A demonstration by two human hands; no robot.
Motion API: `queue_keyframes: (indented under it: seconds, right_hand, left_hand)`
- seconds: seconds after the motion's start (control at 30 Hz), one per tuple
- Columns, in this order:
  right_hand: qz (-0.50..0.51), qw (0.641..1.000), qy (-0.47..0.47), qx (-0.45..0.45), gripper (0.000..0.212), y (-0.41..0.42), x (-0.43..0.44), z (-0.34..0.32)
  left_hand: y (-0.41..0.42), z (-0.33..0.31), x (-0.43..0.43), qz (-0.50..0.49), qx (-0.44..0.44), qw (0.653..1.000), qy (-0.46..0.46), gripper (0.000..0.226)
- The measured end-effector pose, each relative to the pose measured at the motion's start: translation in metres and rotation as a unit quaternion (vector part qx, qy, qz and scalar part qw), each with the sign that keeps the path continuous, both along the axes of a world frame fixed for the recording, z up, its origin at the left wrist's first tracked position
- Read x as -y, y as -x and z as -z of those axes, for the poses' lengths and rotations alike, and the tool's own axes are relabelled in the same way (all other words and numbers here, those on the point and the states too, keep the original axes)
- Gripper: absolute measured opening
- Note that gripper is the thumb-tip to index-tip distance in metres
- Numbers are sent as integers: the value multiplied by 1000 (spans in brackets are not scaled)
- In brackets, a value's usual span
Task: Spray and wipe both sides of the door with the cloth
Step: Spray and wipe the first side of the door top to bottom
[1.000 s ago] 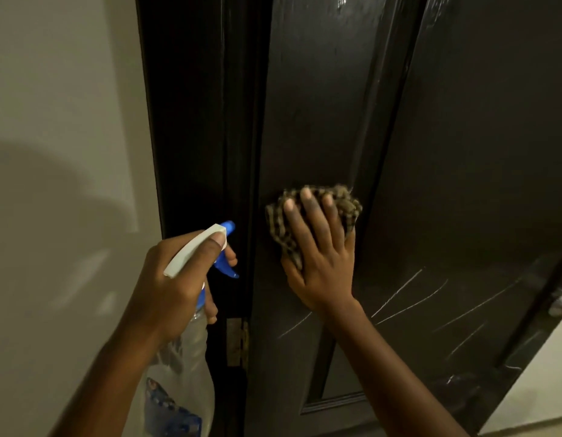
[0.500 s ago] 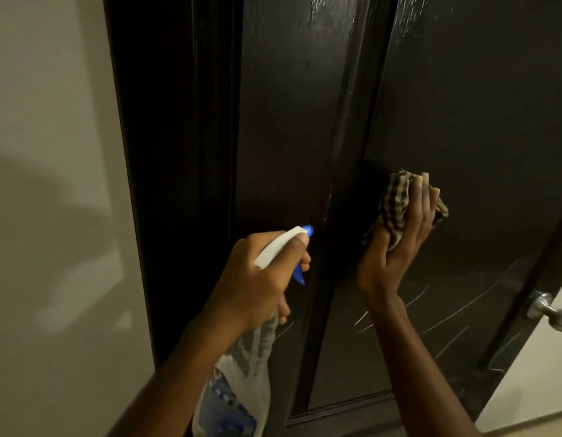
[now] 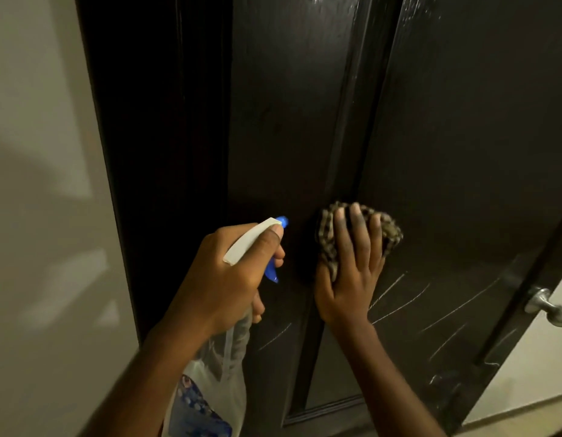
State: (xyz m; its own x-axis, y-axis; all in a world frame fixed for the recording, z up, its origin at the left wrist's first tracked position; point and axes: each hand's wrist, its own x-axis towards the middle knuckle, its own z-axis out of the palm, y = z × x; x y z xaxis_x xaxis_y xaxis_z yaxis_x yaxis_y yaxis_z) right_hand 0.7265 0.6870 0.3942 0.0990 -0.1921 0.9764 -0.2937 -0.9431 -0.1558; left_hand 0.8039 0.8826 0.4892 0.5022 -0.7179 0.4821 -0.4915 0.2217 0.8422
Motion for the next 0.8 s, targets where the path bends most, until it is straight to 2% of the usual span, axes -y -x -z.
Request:
queue_keyframes:
  seconds: [0.1, 0.17, 0.23, 0.4, 0.5, 0.6, 0.8]
  right_hand:
    - [12, 999, -19, -37, 74, 5, -7, 58]
    - [5, 999, -34, -36, 77, 4, -13, 66]
    - [-13, 999, -44, -10, 72, 0, -16, 43]
    - [-7, 997, -23, 73, 62, -15, -14, -78]
    - [7, 997, -17, 81, 62, -19, -14, -98]
    - [8, 998, -5, 62, 61, -15, -9, -63]
    - [22, 999, -17, -30, 57, -3, -1, 55]
  left_hand:
    - [-6, 1, 0, 7, 10, 1000, 7, 42]
    - [-8, 1, 0, 22, 22, 999, 11, 39]
    - [-9, 0, -1, 35, 28, 999, 10, 38]
    - [-10, 0, 0, 42, 17, 999, 16, 40]
    - [-10, 3, 2, 32, 11, 999, 24, 38]
    - [-11, 6, 4, 29, 3, 999, 27, 36]
    - [-10, 11, 0, 28, 12, 999, 22, 37]
